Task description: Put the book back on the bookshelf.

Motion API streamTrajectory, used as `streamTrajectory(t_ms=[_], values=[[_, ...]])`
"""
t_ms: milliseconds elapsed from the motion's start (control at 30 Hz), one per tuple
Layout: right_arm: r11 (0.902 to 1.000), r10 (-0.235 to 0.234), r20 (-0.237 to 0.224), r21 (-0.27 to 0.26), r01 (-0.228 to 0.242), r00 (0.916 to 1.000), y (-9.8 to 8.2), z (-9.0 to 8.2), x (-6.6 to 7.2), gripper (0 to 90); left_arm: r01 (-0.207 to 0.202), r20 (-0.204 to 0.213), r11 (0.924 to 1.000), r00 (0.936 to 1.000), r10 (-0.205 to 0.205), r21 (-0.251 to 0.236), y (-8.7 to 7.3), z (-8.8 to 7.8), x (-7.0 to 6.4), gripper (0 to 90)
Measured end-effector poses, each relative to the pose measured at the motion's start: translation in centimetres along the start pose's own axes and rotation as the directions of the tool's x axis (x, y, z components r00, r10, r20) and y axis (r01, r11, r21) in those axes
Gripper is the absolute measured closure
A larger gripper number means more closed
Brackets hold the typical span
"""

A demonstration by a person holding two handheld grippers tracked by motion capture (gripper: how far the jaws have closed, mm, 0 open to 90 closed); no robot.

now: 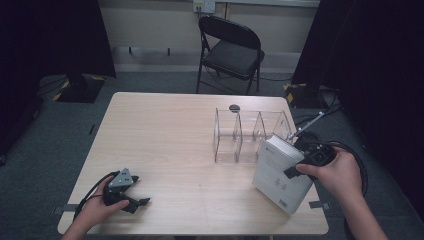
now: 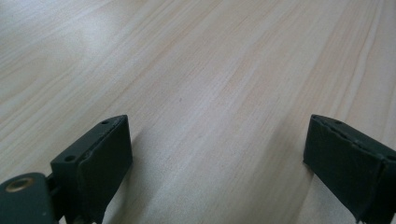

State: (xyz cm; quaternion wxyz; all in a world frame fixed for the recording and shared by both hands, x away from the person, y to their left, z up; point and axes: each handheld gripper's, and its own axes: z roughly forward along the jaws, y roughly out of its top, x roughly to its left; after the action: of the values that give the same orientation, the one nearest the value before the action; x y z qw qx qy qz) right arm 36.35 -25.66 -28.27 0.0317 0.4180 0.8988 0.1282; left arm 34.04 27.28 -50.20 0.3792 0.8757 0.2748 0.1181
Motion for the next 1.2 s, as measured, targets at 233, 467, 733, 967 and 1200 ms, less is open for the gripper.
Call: streamTrajectory(t_ms=[233,467,733,967,1200], values=[[0.9997,0.02,0.003,-0.013,-0.02,0.9998,-0.4,0.0,-0.3,52.1,0.0,0.0,1.0,1.0,0.0,0.0,0.0,0.0,0.0,7.5],[0.9994,0.032,0.005,-0.016,-0.032,0.9995,-0.6,0.0,-0.5,52.1,0.0,0.001,1.0,1.0,0.0,0.001,0.0,0.0,0.0,7.3],[0.9977,0.065,0.013,-0.02,-0.064,0.9978,-0.8,-0.1,-1.1,52.1,-0.005,-0.001,1.0,1.0,0.005,0.002,0.0,0.0,0.0,7.0],[0.9953,0.096,0.016,-0.018,-0.096,0.9953,-0.9,0.2,-1.7,52.1,-0.006,-0.002,1.0,1.0,0.006,0.002,0.0,0.0,0.0,6.8],[0.9928,0.119,0.024,-0.015,-0.119,0.9926,-0.6,0.4,-2.4,52.3,-0.006,-0.002,1.0,1.0,0.006,0.002,0.0,0.0,0.0,6.7]])
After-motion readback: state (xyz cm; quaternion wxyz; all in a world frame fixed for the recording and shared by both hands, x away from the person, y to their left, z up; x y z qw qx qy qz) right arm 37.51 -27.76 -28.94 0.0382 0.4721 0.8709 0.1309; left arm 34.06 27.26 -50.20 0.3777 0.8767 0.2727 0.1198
